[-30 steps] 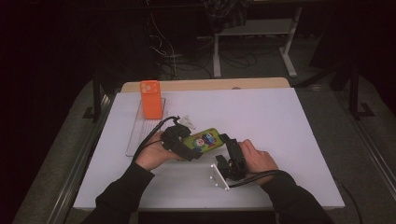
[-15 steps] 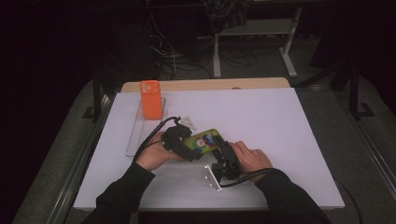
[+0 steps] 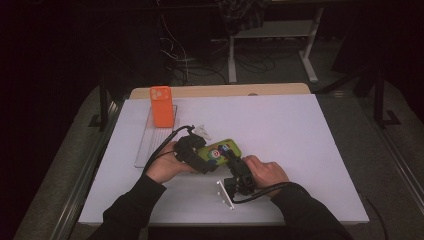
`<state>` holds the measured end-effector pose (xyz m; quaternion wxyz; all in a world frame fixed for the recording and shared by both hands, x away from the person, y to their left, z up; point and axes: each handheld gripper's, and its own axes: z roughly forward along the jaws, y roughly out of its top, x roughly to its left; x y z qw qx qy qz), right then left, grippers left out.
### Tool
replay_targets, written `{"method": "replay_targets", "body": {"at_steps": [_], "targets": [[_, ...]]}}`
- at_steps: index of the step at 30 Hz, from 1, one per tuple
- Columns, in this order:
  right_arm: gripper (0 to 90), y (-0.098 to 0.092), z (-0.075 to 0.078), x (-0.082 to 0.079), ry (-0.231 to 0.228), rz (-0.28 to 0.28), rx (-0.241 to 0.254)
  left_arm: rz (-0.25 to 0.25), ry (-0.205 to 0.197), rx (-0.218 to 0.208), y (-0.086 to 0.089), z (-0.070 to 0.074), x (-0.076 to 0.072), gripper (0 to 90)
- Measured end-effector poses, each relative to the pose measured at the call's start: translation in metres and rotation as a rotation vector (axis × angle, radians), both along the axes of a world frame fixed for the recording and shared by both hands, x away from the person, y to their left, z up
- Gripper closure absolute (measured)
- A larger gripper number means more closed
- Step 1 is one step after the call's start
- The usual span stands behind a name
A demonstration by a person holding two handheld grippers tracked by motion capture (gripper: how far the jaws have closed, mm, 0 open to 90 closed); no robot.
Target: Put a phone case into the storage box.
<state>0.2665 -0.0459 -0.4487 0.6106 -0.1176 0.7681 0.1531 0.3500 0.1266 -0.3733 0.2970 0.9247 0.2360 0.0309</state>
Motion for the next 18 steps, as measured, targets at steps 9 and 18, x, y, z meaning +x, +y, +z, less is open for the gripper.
{"method": "replay_targets", "body": {"at_steps": [9,18], "targets": [[74.6,0.0002,0.0007,-0.0013,-0.003,0.001,-0.014,-0.003,-0.001,0.010,-0.0010,-0.0015,-0.0001,15.0],[75.5,0.0007,0.0011,-0.0029,-0.032,-0.002,-0.028,0.003,-0.014,-0.014,-0.0002,-0.0013,-0.0017,13.8]]}}
